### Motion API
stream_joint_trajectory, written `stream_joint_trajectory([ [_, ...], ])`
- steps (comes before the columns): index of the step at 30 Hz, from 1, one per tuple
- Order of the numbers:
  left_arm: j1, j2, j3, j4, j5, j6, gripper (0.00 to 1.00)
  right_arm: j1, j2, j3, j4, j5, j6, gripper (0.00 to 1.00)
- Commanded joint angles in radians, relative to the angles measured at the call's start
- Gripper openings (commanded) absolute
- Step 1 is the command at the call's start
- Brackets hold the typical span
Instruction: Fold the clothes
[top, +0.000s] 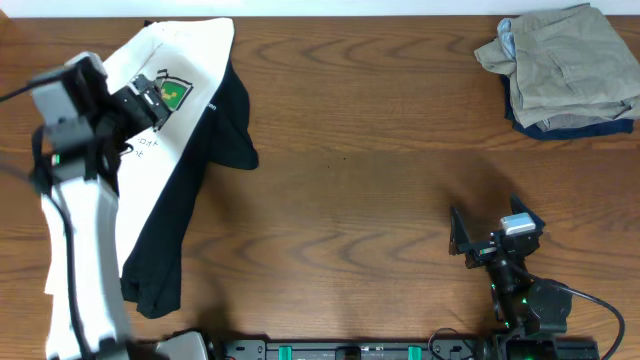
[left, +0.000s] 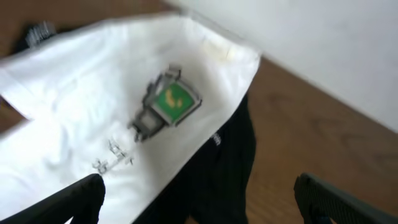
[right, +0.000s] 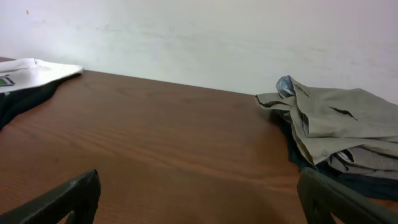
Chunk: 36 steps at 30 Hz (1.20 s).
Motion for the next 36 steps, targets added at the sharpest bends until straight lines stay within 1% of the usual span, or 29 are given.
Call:
stream_joint_trajectory([
  [1,-0.024,-0.108,-0.101,0.057,-0.024,0.083,0.98,0.009,-0.009,-0.002,-0.006,0.01,-0.012,0.99],
  [5,-0.065,-0.265,-0.245,0.132,-0.023,0.155,0.98,0.009,-0.008,-0.002,-0.006,0.01,-0.012,0.99],
  [9,-0.113,-0.433,-0.392,0.145,-0.016,0.157,0.98,0.009,-0.009,-0.002,-0.006,0.01,-0.012,0.99],
  [15,-0.139,-0.682,-0.606,0.204,0.025,0.158,0.98,0.009,-0.009,-0.002,-0.006,0.01,-0.012,0.99],
  [19,-0.139,-0.813,-0.76,0.324,0.074,0.161,0.98,0.009,-0.009,-0.002,-0.006,0.01,-0.012,0.99],
  [25,-0.162,-0.997,-0.995,0.577,0.071,0.161,0.98,0.009,-0.009,-0.002,-0.006,0.01,-0.011,0.99],
  [29,-0.201,-1.117,-1.104,0.662,-0.002,0.161,0.98,0.009,-0.009,-0.002,-0.006,0.01,-0.012,0.99],
  [31,-0.22,-1.172,-1.14,0.665,-0.035,0.161,0.98,0.009,-0.009,-0.002,-0.006,0.01,-0.012,0.99],
  [36,-0.224,-1.242,-1.184,0.663,-0.04,0.167,0.98,0.009,-0.009,-0.002,-0.006,0.01,-0.012,0.99],
])
